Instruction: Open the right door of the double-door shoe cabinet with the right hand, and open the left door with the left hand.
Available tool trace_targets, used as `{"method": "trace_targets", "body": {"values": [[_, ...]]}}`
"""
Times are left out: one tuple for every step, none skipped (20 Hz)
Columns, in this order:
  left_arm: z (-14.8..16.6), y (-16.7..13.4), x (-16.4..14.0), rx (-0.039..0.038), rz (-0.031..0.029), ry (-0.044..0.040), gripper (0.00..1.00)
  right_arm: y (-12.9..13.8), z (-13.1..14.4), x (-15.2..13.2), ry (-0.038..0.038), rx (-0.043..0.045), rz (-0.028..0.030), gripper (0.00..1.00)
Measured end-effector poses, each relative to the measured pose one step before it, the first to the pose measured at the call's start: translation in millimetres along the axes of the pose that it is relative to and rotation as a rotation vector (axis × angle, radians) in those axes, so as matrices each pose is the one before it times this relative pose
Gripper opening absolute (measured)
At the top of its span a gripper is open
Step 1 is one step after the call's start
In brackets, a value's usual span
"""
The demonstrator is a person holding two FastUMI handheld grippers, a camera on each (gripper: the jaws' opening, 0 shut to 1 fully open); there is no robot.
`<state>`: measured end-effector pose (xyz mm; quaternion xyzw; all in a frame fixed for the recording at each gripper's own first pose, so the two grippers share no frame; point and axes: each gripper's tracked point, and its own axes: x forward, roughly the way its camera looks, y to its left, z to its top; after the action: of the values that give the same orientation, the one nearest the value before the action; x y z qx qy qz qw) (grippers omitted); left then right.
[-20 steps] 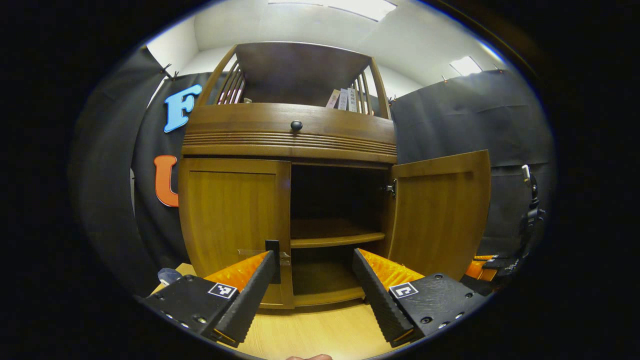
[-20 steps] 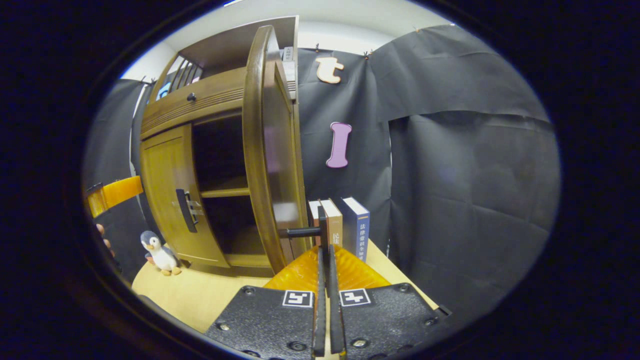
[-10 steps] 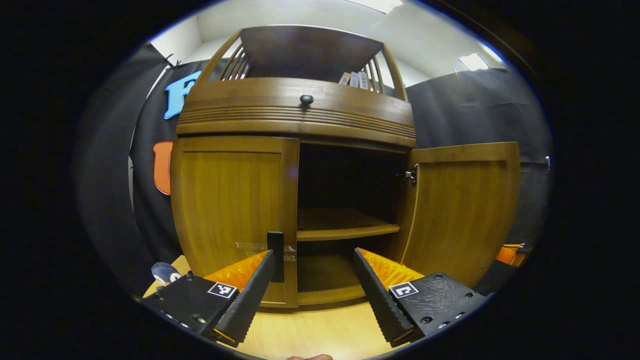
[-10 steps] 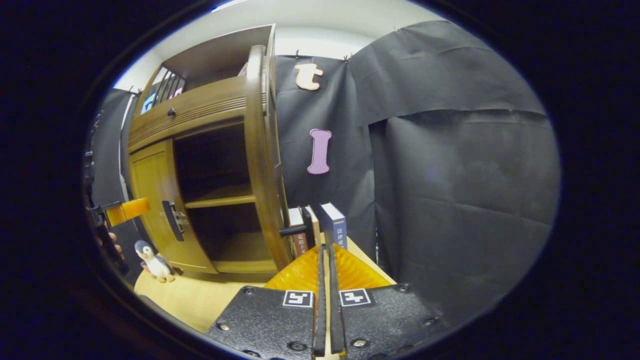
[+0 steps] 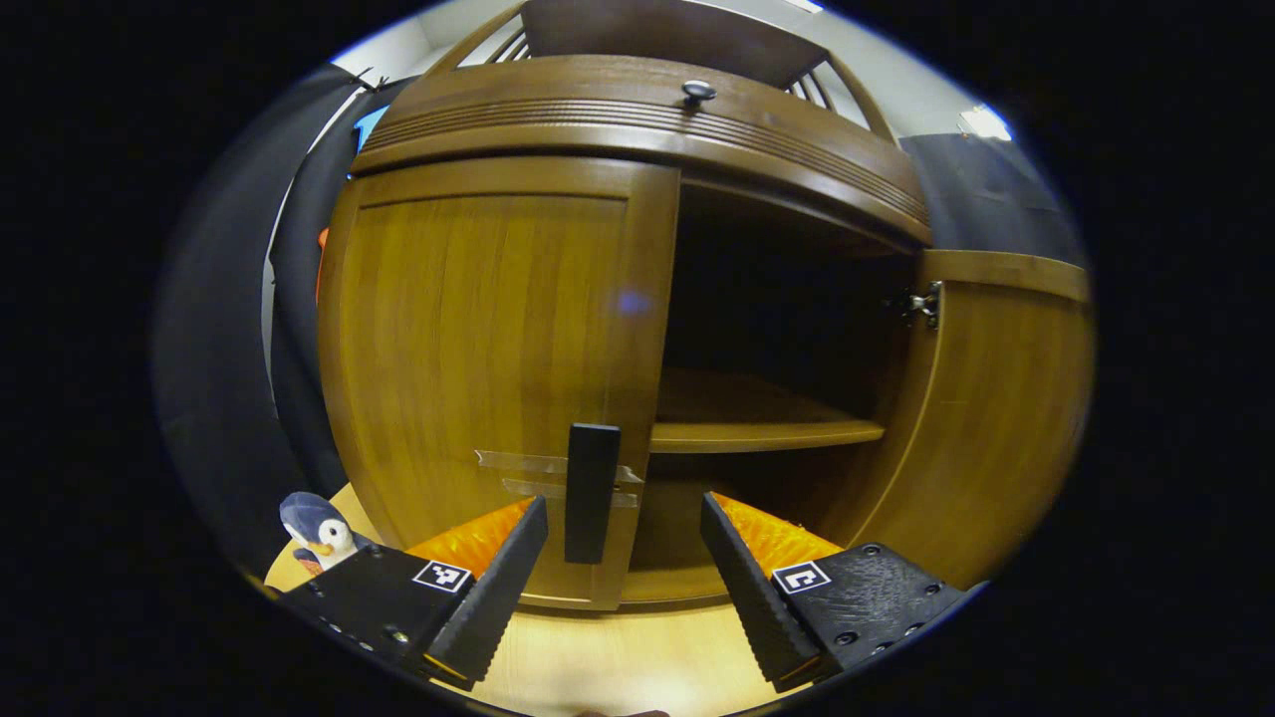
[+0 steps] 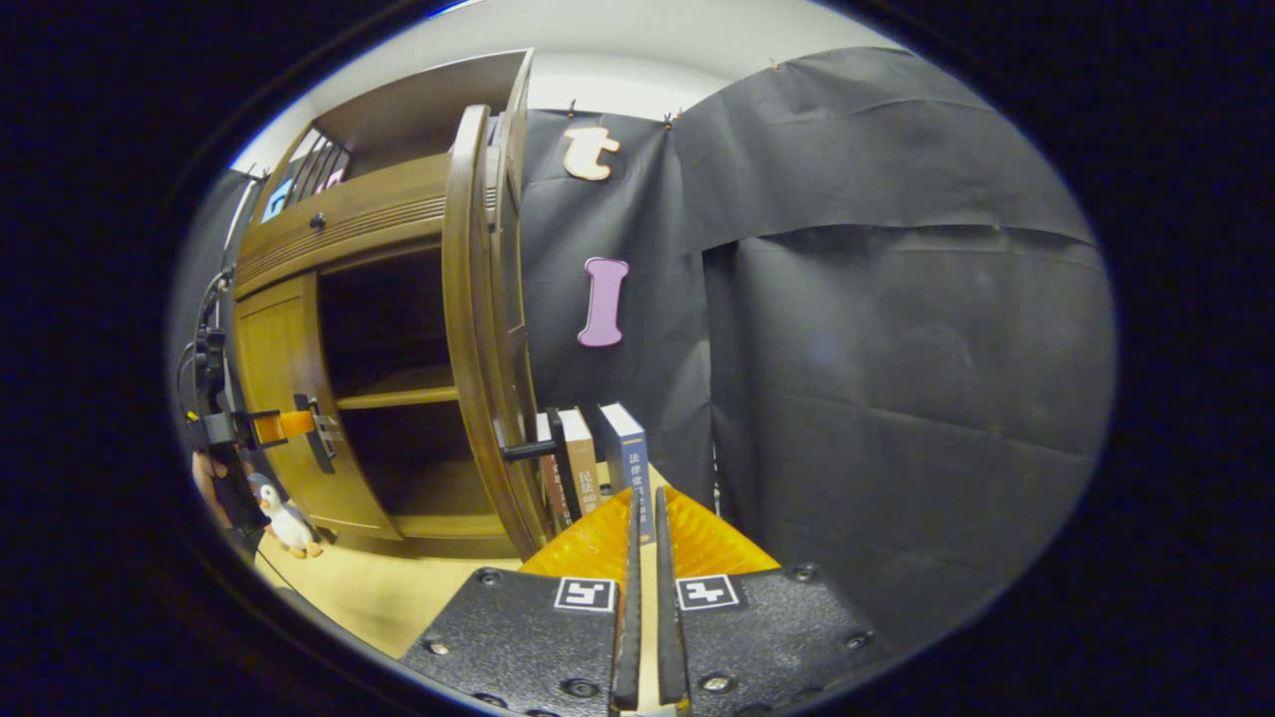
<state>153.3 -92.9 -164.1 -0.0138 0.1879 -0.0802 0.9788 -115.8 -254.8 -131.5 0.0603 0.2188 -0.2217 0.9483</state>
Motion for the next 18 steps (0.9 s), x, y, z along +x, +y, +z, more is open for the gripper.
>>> {"method": "trace_targets", "body": {"values": [[-2.81,6.03,7.94,0.00049,0.00745,0.00643,0.94,-3.28,-0.91,0.02,-0.00358,0.00141,-0.01074,0.10],[-1.83,4.72,5.87,-0.00039,0.00890,-0.00005,0.93,-2.81,1.04,-0.02,-0.00259,0.00160,-0.00753,0.12],[-1.58,2.89,7.03,-0.00047,0.01196,0.00090,0.94,-2.51,-0.34,-0.12,0.00029,0.00136,-0.00772,0.14],[-3.35,5.00,4.77,0.01901,0.01848,0.00933,0.77,-0.65,0.08,-0.44,0.00493,0.00058,0.00046,0.16],[1.24,4.90,4.81,0.01294,0.01643,-0.01158,0.75,1.13,-0.44,-0.74,0.00279,-0.00143,0.00518,0.18],[2.78,-0.99,4.42,0.00476,-0.00481,-0.01991,0.90,-0.67,0.64,0.21,-0.00051,-0.00200,-0.00183,0.18],[5.65,1.40,2.19,0.01096,0.00611,-0.02112,0.80,-0.99,1.13,1.09,-0.00278,0.00017,-0.00388,0.18],[3.80,-0.62,4.96,0.01155,-0.00368,-0.01878,0.62,0.42,0.64,0.91,-0.00192,0.00052,-0.00388,0.18],[2.01,-1.14,3.12,0.01128,-0.00658,-0.00933,0.53,-0.28,-0.24,0.53,-0.00072,0.00059,0.00148,0.19],[-2.08,-3.08,5.71,0.01446,-0.01770,0.00438,0.43,0.67,-0.40,0.11,0.00066,-0.00069,0.00171,0.24],[-2.38,-5.04,1.75,0.00742,-0.02145,0.01376,0.41,1.44,1.24,0.16,0.00122,-0.00145,0.00348,0.27],[-0.81,-2.41,1.64,0.00784,-0.01394,0.00594,0.49,0.69,1.10,-0.46,0.00002,-0.00221,0.00043,0.30],[-1.04,1.20,4.67,0.00524,-0.00011,0.00445,0.58,1.14,-0.46,-1.02,-0.00227,-0.00132,0.00010,0.31],[-0.46,4.12,2.34,0.00422,0.01831,-0.00028,0.57,0.05,0.97,-0.45,-0.00220,-0.00154,-0.00190,0.31],[-1.21,-0.40,4.85,-0.00680,-0.00451,-0.00453,0.46,0.83,0.78,-1.07,-0.00147,-0.00110,0.00205,0.31],[0.72,-0.01,-1.88,0.00022,-0.00481,0.00025,0.34,2.43,0.34,-0.76,-0.00068,-0.00289,0.00094,0.31],[-0.05,1.17,-3.00,0.00199,-0.00824,0.00055,0.34,2.06,-0.19,-0.91,0.00098,-0.00134,0.00359,0.31],[0.59,-0.78,0.71,-0.00426,-0.00982,-0.00311,0.34,1.67,-0.23,-0.73,0.00152,-0.00196,0.00244,0.33]]}}
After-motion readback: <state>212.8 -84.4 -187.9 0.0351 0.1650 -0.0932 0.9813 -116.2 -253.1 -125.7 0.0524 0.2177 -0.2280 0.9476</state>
